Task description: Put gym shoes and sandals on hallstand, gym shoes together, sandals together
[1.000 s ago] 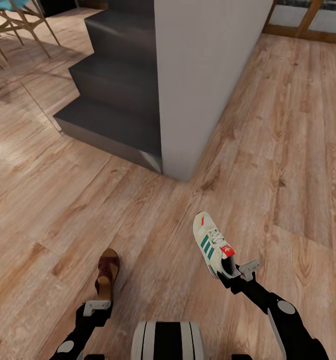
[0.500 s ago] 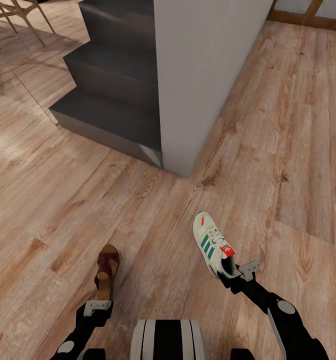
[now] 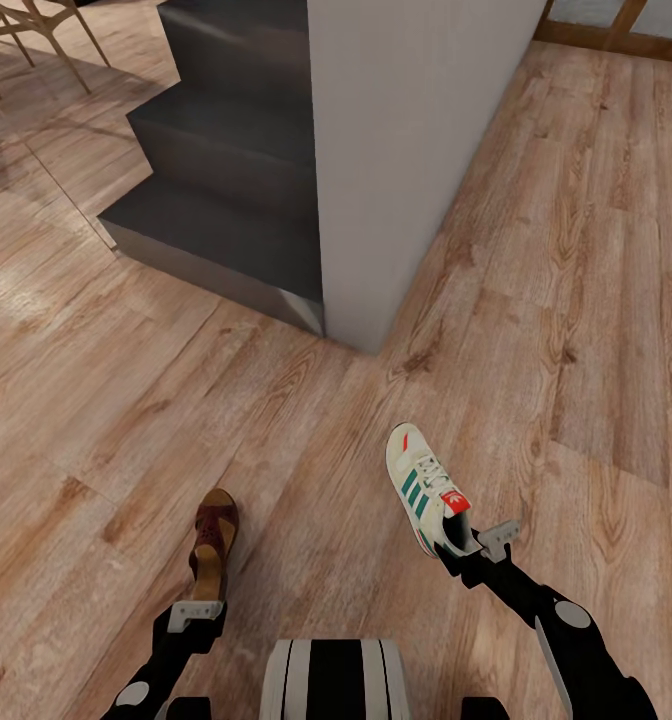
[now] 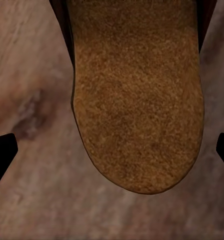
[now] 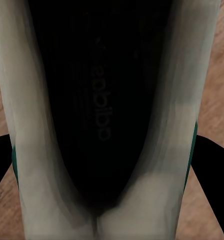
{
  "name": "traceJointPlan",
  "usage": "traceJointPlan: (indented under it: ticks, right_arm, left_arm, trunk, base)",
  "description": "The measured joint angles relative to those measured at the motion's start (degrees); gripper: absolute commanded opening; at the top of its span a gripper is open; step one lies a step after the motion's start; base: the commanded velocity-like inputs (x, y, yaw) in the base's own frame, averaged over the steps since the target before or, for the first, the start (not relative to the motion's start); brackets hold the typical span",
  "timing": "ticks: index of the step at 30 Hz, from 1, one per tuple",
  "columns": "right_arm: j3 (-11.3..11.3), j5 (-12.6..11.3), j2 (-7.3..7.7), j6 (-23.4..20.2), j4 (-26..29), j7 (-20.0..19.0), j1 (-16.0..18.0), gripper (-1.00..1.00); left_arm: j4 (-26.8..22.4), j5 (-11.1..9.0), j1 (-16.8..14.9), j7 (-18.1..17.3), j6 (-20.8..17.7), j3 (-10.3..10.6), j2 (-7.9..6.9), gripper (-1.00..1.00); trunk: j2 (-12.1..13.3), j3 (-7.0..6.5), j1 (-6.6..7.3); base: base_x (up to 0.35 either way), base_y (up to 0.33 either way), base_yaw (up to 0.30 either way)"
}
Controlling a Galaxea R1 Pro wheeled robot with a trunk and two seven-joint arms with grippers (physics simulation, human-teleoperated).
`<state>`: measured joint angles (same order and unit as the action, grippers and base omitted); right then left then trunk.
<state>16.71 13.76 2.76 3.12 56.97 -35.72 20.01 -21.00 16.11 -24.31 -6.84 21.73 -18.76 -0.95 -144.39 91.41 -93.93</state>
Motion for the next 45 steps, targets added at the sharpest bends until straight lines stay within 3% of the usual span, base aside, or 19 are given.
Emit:
traceJointPlan:
  ticks: [3,4,36,45]
  right_arm:
    - [0.0,0.0,0.0,0.0,0.0,0.0,0.0,-1.0]
    - [0.0,0.0,0.0,0.0,0.0,0.0,0.0,-1.0]
    - [0.0,0.0,0.0,0.1,0.0,0.0,0.0,-1.0]
    - [0.0,0.0,0.0,0.2,-0.1,0.0,0.0,-1.0]
  left_arm:
    - [0.0,0.0,0.0,0.0,0.0,0.0,0.02,1.0]
    - [0.0,0.0,0.0,0.0,0.0,0.0,-0.01,-1.0]
    - [-0.7,-0.2,0.0,0.0,0.1,-0.1,-0.26,-1.0]
    - [-0.9,-0.2,0.1,0.1,0.0,-0.1,-0.38,-1.0]
  trunk:
    - [0.0,0.0,0.0]
    - [0.0,0.0,0.0]
    - [0.0,0.0,0.0]
    - [0.1,-1.99,0.24]
  base:
    - [0.0,0.0,0.0]
    - [0.0,0.0,0.0]
    - [0.0,0.0,0.0]
    - [0.0,0.0,0.0]
